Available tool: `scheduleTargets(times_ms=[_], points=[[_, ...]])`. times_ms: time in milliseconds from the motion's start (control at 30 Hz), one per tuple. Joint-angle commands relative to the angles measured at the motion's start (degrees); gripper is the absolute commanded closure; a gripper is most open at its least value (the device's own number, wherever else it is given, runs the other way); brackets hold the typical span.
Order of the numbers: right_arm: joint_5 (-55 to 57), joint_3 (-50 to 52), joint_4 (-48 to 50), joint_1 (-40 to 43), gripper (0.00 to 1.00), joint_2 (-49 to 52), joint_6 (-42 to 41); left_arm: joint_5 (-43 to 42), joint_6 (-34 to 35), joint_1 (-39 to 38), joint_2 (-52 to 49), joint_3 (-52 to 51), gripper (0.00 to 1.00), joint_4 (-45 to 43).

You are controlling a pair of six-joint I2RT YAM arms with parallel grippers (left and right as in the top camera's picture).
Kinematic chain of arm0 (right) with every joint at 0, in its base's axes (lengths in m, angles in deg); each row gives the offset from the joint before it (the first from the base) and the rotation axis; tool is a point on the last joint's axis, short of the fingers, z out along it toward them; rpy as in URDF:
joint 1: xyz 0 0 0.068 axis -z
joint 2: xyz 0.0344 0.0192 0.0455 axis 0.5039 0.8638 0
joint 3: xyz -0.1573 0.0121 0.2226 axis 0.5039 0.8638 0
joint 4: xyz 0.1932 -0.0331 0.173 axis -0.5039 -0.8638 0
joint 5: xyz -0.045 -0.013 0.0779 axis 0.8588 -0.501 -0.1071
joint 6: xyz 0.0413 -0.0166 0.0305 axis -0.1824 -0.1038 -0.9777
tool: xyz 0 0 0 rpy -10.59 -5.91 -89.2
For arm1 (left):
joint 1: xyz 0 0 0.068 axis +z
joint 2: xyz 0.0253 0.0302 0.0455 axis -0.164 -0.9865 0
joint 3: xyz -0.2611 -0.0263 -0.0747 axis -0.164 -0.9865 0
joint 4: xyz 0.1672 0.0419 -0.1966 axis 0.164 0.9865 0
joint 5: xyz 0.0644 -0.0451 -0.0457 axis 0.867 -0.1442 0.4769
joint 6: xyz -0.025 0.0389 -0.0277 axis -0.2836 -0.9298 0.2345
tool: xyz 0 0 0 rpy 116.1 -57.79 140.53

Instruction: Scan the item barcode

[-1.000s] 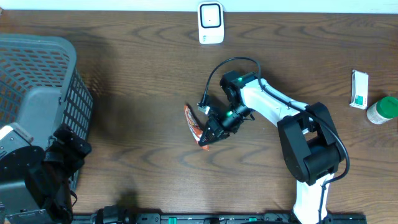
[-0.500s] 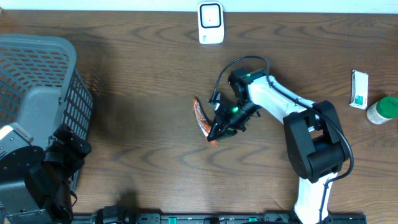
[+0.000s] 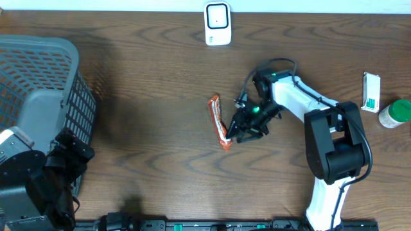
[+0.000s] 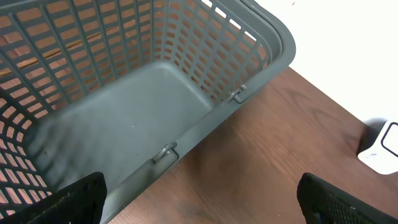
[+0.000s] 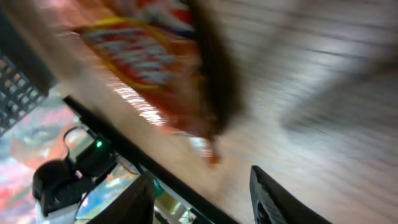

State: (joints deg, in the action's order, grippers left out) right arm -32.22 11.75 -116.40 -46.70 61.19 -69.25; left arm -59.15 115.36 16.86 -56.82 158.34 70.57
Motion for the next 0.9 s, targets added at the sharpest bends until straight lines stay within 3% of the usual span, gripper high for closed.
scheduleTargets(times_ms=[0,233,300,333,367,400,567,867], points=[[6.8,1.8,0.1,1.5,0.62,0.2,-2.8,0.8,-0.3,0.3,0.0,0.1,0.02,0.1],[14.2,-1.4,0.2,1.0,0.61,-0.3,-2.8,0.8,-0.3,0.3,0.0,0.1,0.02,0.1],[14.1,-3.3,0.1,1.0,0.55,-0.3,-2.1,0.8,-0.3,0.3,0.0,0.1,0.02,0.1],[13.9,-4.1,0.0,1.0,0.46,-0.3,-1.3,0.8,-0.3,0.3,0.0,0.1,0.02,0.1],[13.6,-4.8,0.1,0.8,0.19,-0.3,0.0,0.8,-0.3,0.3,0.0,0.1,0.02,0.1],[13.7,-5.2,0.1,0.7,0.01,-0.3,0.8,0.8,-0.3,0.3,0.0,0.1,0.02,0.1],[13.3,-5.3,0.5,-0.5,0.01,-0.3,5.1,0.8,-0.3,0.3,0.0,0.1,0.02,0.1],[13.3,-5.3,7.5,-6.5,0.01,-0.3,5.2,0.8,-0.3,0.3,0.0,0.1,0.02,0.1]])
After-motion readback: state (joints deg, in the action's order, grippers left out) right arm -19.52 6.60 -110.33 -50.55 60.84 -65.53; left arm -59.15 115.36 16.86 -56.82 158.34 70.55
